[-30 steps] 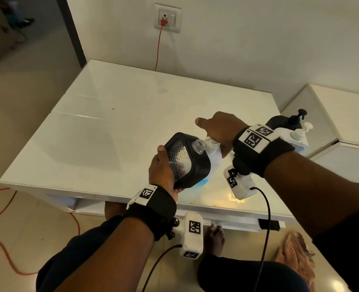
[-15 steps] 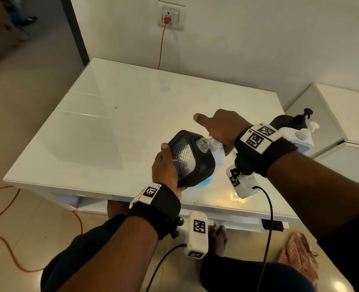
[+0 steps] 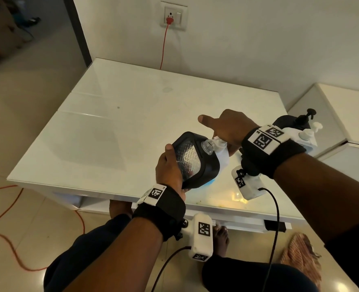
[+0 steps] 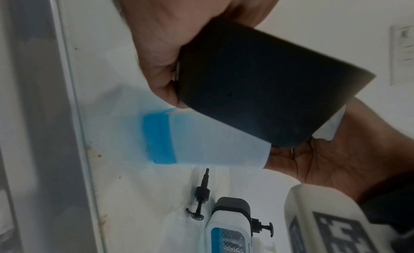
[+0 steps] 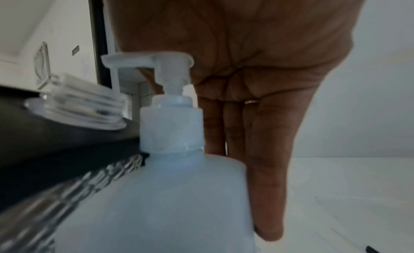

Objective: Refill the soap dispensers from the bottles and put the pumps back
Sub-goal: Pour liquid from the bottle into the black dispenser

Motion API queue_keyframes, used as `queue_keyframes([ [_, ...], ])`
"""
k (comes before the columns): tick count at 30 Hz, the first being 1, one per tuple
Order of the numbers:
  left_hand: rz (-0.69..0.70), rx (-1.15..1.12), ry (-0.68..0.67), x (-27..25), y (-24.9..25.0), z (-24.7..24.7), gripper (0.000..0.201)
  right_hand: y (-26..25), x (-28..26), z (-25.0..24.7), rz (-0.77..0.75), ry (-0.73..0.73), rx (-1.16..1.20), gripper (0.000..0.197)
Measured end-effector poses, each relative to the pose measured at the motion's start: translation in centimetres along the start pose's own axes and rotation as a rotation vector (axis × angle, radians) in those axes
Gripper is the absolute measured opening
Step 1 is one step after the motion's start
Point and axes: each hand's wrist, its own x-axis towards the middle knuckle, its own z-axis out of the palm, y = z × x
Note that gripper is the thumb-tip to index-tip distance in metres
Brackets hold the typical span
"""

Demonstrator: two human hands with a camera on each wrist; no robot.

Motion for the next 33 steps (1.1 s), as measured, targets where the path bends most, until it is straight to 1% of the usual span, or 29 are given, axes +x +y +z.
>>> queue_keyframes([
  [3, 0.014, -0.008, 0.001, 0.0, -0.1, 0.0, 0.042, 0.6, 0.4, 0.3, -0.015, 0.055, -0.011, 0.064],
  [5, 0.025, -0.010, 0.009, 0.3, -0.2, 0.0, 0.040, 0.5, 0.4, 0.5, -0.051, 0.097, -0.070, 0.062],
  [7, 0.029, -0.015, 0.028, 0.5, -0.2, 0.0, 0.040, 0.3, 0.2, 0.4, -0.045, 0.067, -0.067, 0.070],
  [10, 0.025, -0.006, 0.033, 0.3, -0.2, 0.1, 0.042, -0.1, -0.2, -0.1, -0.010, -0.034, -0.014, 0.093],
  [12, 0.027, 0.004, 0.032, 0.1, -0.1, 0.0, 0.042, -0.1, 0.0, -0.3, -0.005, -0.062, 0.000, 0.097],
  [14, 0.021, -0.006, 0.022, 0.1, -0.1, -0.1, 0.041, 0.0, 0.2, -0.1, -0.007, -0.032, 0.001, 0.089],
  [17, 0.025, -0.018, 0.022, 0.3, -0.1, -0.2, 0.038, 0.7, 0.7, 0.3, -0.026, 0.054, -0.024, 0.073],
  [20, 0.041, -0.003, 0.028, 0.4, -0.3, -0.2, 0.039, 0.8, 0.5, 0.6, -0.039, 0.098, -0.041, 0.068],
  [22, 0.038, 0.009, 0.036, 0.3, -0.3, -0.2, 0.042, 0.6, 0.4, 0.4, -0.038, 0.071, -0.052, 0.074],
  [26, 0.059, 0.033, 0.046, 0.3, -0.2, -0.3, 0.043, -0.2, 0.0, -0.1, -0.041, -0.060, -0.048, 0.108],
  [27, 0.067, 0.041, 0.053, 0.4, -0.1, -0.3, 0.044, -0.2, 0.1, -0.1, -0.049, -0.062, -0.037, 0.109],
  [28, 0.076, 0.050, 0.053, 0.4, -0.2, -0.4, 0.048, -0.2, 0.1, -0.1, -0.045, -0.045, -0.012, 0.102],
  [29, 0.085, 0.066, 0.050, 0.4, -0.2, -0.4, 0.056, -0.1, 0.1, 0.0, -0.035, -0.022, 0.005, 0.092],
  [31, 0.090, 0.095, 0.065, 0.7, -0.4, -0.4, 0.081, 0.1, 0.2, -0.1, -0.023, -0.012, -0.026, 0.081],
  [32, 0.100, 0.101, 0.068, 0.6, -0.3, -0.4, 0.089, 0.1, 0.2, 0.0, -0.027, 0.011, -0.048, 0.076],
  [33, 0.096, 0.095, 0.074, 0.8, -0.4, -0.4, 0.091, 0.2, 0.2, 0.1, -0.032, 0.035, -0.071, 0.072],
])
